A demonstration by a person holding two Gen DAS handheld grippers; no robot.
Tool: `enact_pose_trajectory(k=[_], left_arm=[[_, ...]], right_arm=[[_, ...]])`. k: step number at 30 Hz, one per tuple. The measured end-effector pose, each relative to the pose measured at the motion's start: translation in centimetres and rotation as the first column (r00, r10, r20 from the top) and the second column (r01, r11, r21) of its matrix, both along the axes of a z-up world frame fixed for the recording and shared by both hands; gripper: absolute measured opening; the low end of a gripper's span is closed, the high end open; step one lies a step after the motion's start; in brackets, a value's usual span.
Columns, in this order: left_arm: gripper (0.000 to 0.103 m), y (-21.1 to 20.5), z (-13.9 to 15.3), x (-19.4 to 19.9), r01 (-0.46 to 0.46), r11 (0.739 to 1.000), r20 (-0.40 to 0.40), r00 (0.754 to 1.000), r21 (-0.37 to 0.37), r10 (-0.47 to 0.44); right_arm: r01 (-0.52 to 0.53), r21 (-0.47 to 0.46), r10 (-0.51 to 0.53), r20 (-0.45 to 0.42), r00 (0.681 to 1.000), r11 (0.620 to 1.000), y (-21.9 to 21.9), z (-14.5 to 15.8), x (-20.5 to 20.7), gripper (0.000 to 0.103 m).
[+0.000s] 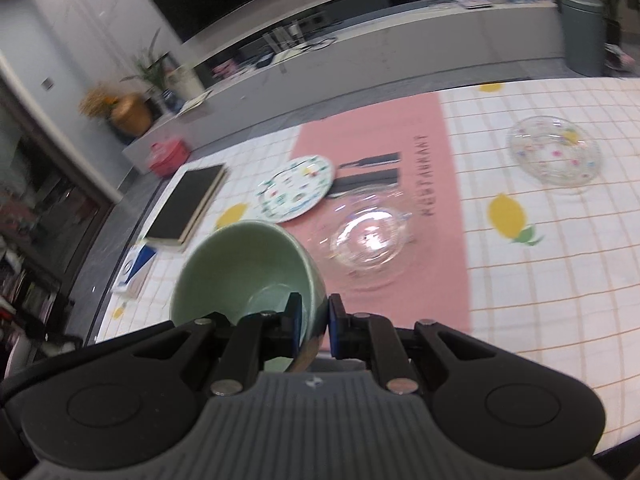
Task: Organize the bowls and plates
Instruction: 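Carry the pale green bowl and lower it into the steel bowls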
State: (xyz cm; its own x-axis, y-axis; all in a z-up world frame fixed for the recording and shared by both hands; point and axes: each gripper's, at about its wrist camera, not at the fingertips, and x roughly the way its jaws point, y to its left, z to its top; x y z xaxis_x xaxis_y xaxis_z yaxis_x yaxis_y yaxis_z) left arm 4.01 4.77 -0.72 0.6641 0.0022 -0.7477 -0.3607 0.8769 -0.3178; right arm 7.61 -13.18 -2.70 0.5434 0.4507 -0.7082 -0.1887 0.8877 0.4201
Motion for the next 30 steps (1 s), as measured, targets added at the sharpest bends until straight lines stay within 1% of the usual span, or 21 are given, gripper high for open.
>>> enact_pose_trajectory(k=[5,9,16,23,27,30], left_arm=[[0.008,2.5,-0.5,-1.6,-0.054,0.998,-0.018,0.998,-0.01,0.054],[0.008,3.8,-1.2,-2.3,-0.077,0.997,-0.042,0.996,-0.021,0.076],[0.009,4.5,-3.0,-2.9,-0.081,0.996,-0.081,0.994,-0.042,0.077],[0.009,5.6,-4.7,-2.6,-0.096,0.994,-0.139,0.986,-0.054,0.088],[0.009,5.9,-5.5,-2.4,-0.099,0.994,-0.166,0.982,-0.055,0.088],[0.009,6.1,-5.7,-2.1,-0.099,0.994,-0.173,0.981,-0.055,0.088]], right_arm=[[-0.059,-0.009,0.059,-0.017,0.998,0.998,2.8,-0.5,-0.9,0.011],[-0.085,-0.018,0.085,-0.043,0.995,0.996,4.0,-1.3,-1.3,0.011],[-0.092,-0.034,0.088,-0.098,0.991,0.995,4.7,-2.8,-1.2,0.011],[-0.123,-0.046,0.115,-0.153,0.982,0.991,5.7,-4.6,-0.6,0.011],[-0.138,-0.065,0.125,-0.166,0.978,0.988,6.4,-5.4,-0.3,0.011],[-0.151,-0.085,0.136,-0.163,0.977,0.985,6.8,-5.6,0.0,0.011]])
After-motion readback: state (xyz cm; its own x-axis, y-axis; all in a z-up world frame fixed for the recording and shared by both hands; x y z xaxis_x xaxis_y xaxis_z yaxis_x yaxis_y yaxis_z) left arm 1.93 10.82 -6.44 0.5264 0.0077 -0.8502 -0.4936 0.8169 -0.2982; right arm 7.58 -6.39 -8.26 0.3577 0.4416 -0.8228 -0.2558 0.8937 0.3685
